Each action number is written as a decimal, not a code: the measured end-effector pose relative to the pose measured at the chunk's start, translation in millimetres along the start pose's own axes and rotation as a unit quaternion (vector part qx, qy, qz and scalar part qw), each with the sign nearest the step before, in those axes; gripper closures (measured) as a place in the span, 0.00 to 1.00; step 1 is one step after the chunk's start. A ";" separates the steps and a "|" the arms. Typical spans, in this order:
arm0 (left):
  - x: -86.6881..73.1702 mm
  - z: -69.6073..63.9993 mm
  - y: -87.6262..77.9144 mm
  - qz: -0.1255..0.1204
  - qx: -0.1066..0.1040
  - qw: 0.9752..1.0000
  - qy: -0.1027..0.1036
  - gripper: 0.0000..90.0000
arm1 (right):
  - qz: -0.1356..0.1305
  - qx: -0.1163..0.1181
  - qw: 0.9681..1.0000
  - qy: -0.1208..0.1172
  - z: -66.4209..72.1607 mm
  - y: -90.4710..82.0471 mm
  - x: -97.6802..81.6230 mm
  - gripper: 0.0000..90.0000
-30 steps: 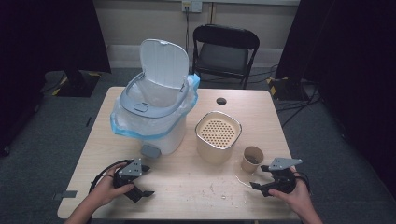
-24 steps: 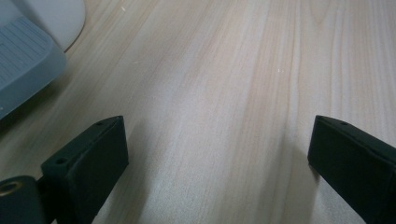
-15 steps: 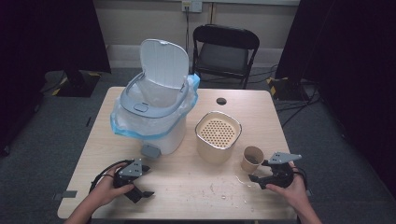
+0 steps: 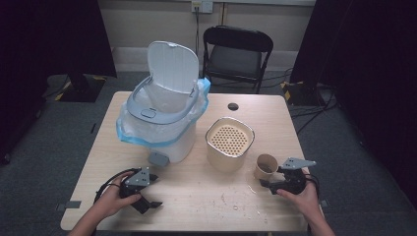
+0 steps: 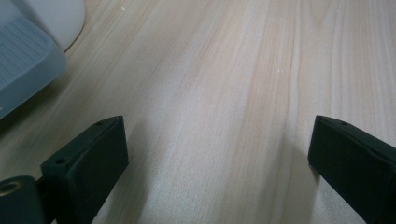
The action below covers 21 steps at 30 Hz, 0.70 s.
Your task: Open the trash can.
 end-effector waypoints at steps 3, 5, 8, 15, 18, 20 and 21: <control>0.0 0.0 0.0 0.000 0.000 1.000 0.000 0.05 | -0.008 -0.002 1.000 0.003 -1.9 1.8 0.3 0.24; 0.0 0.0 0.0 0.000 0.000 1.000 0.000 0.05 | -0.011 0.000 1.000 0.007 -2.4 3.7 0.3 0.24; 0.0 0.0 0.0 0.000 0.000 1.000 0.000 0.05 | -0.010 -0.002 1.000 0.004 -4.0 6.3 -0.1 0.24; 0.0 0.0 0.0 0.000 0.000 1.000 0.000 0.05 | -0.022 -0.002 1.000 -0.001 -6.0 12.2 0.4 0.24; -0.1 -0.2 -0.4 0.001 -0.002 1.000 0.000 0.05 | -0.032 0.000 0.999 0.002 -6.9 14.2 2.3 0.24; 0.0 0.0 0.0 0.000 0.000 1.000 0.000 0.05 | -0.032 -0.001 0.999 0.002 -7.5 14.8 2.6 0.24; 0.0 -0.2 0.0 0.000 0.001 1.000 -0.002 0.05 | -0.034 -0.002 0.999 -0.001 -7.8 15.2 3.0 0.25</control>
Point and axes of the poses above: each handheld gripper's, and its own axes: y roughly forward along the jaws, x roughly out of its top, z roughly to its left, the point moved 10 cm from there along y, roughly forward along the jaws, and after that the axes turned 11 degrees about -z, right-handed, at the moved point
